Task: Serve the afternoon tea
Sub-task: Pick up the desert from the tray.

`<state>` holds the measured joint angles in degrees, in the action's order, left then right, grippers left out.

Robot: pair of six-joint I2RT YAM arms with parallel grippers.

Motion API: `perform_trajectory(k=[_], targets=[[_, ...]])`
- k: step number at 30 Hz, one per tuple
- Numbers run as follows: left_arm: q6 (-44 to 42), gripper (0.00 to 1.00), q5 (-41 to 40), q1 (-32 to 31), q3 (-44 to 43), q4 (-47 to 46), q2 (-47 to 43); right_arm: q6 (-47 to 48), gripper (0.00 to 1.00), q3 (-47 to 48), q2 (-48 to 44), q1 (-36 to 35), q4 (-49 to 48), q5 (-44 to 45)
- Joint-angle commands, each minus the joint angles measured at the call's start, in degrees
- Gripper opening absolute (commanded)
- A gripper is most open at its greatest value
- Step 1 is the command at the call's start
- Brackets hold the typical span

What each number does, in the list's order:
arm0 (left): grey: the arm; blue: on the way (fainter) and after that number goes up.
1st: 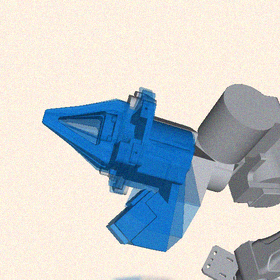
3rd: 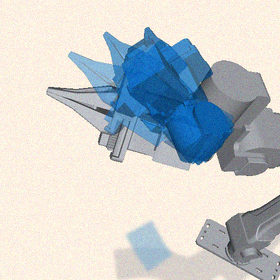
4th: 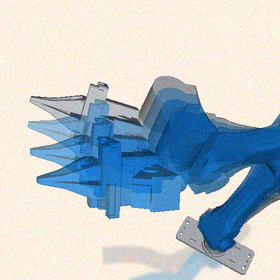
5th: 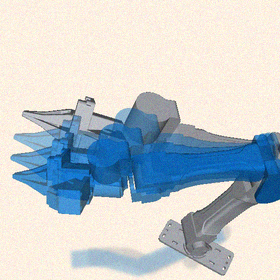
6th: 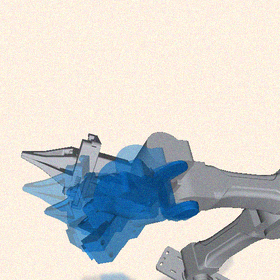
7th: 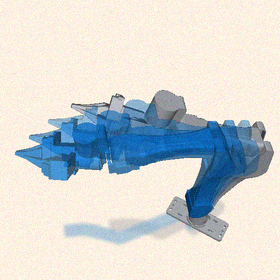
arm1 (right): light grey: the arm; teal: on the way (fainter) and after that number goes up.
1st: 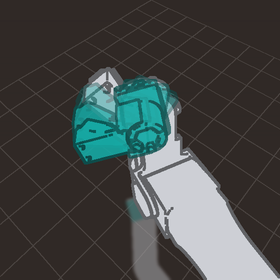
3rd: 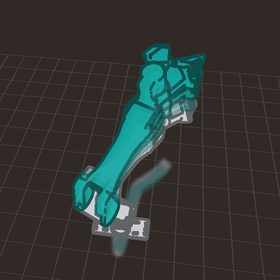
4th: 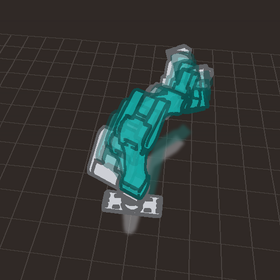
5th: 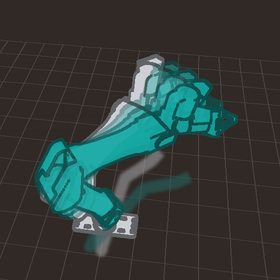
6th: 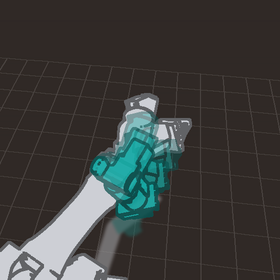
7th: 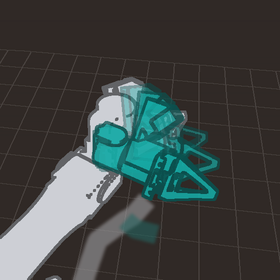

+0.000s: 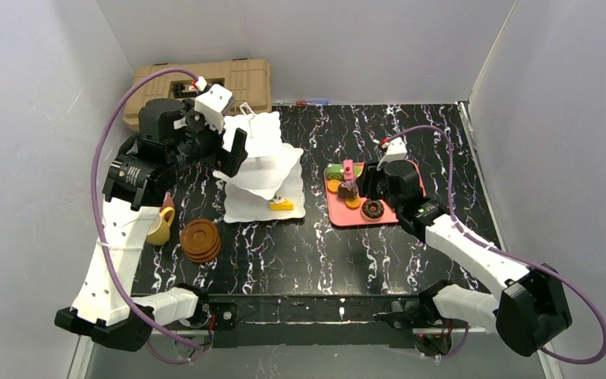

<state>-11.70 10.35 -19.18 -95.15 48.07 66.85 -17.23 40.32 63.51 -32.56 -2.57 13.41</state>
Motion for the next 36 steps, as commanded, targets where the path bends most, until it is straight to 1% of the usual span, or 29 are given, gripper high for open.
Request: perform_trajectory(k=[1,9,15,22,25,26,28,30,31,36], targets=[[0.28,0.98,0.89,0.46,-1.74,0.55,-0.98,0.8,0.52,-0.6,1.17,1.11,-1.39,1.19],[0.27,0.98,0.86,0.39,-1.89,0.56,-0.97,-0.18,0.59,-1.9,5.27,2.09,-5.99,-1.47],[-0.01,0.98,0.64,0.38,-1.85,0.54,-1.18,-0.69,0.59,-1.82,8.16,2.97,-9.55,-3.63],[0.07,0.98,0.64,0.4,-1.64,0.69,-1.25,-0.44,0.54,-0.92,9.93,3.29,-11.83,-5.32],[0.1,0.98,0.79,0.46,-1.55,0.63,-1.24,0.08,0.46,-1.06,9.44,3.29,-12.11,-5.89],[0.06,0.98,0.85,0.43,-1.52,0.62,-1.2,0.24,0.41,-1.17,9.18,3.29,-12.11,-6.05],[0.17,0.98,0.9,0.37,-1.4,0.64,-1.37,0.84,0.28,-1.43,8.36,3.29,-12.34,-6.37],[0.27,0.98,0.99,0.43,-1.43,0.62,-1.37,1.27,0.13,-1.7,7.45,3.29,-12.45,-6.65],[0.28,0.98,0.99,0.46,-1.28,0.64,-1.37,1.44,0.09,-1.73,7.02,3.29,-12.42,-6.79],[0.14,0.98,0.99,0.42,-1.3,0.63,-1.37,1.85,0.05,-1.56,4.74,3.29,-11.4,-7.27]])
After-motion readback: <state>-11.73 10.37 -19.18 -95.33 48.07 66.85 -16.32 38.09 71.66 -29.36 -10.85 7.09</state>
